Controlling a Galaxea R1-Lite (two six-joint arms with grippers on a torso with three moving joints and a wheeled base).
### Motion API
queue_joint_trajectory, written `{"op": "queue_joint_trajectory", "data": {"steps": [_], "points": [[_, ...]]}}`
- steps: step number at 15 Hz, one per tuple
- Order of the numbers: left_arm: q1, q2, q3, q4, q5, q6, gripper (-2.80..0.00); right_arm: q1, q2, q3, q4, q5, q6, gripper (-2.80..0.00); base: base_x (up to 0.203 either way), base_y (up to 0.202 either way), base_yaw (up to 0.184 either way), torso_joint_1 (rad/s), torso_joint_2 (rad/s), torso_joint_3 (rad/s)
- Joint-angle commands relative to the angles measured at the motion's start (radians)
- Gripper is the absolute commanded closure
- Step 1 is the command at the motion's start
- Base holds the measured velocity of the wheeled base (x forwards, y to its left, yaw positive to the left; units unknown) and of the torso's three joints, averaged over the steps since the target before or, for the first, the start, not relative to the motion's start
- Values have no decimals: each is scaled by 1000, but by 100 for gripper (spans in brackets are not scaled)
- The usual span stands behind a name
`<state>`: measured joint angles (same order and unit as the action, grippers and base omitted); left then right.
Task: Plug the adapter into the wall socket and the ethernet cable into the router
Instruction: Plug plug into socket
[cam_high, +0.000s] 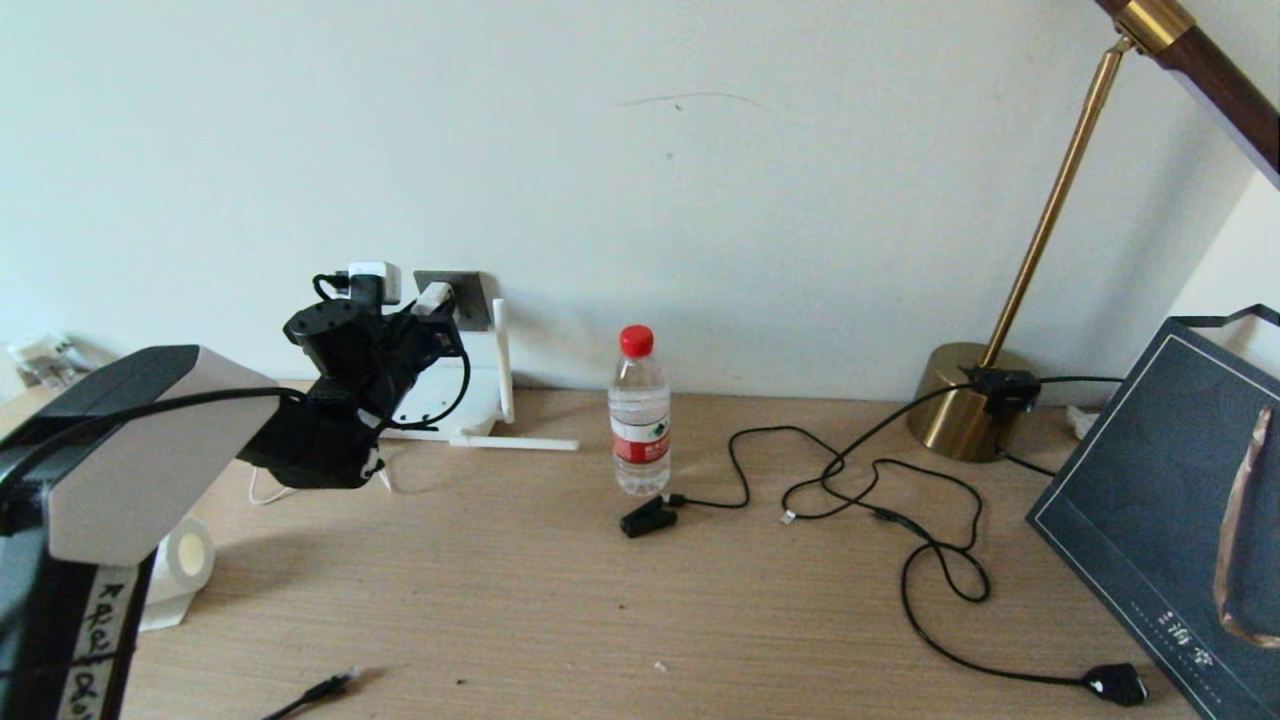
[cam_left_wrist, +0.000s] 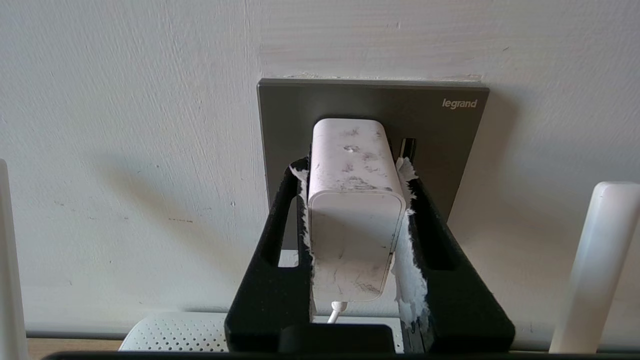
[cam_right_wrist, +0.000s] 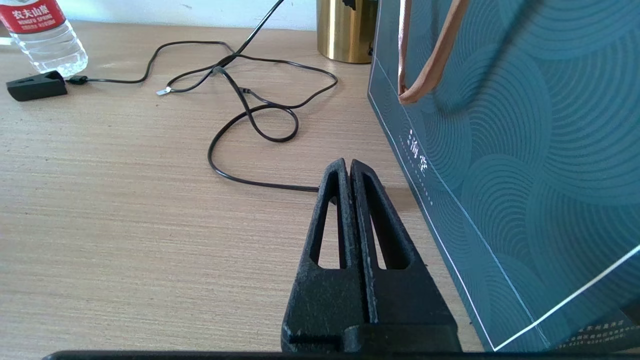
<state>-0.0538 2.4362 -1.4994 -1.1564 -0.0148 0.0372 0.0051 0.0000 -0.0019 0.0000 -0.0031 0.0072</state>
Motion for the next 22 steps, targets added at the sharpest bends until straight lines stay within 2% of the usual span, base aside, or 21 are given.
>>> {"op": "queue_joint_trajectory", "data": {"steps": [1, 22], "points": [[0, 18, -4, 1, -1, 0, 0, 1, 2, 0, 0, 0, 0, 0, 0, 0, 0, 0, 0, 0], [0, 21, -22, 9, 1, 1, 0, 1, 2, 0, 1, 0, 0, 0, 0, 0, 0, 0, 0, 0]]}}
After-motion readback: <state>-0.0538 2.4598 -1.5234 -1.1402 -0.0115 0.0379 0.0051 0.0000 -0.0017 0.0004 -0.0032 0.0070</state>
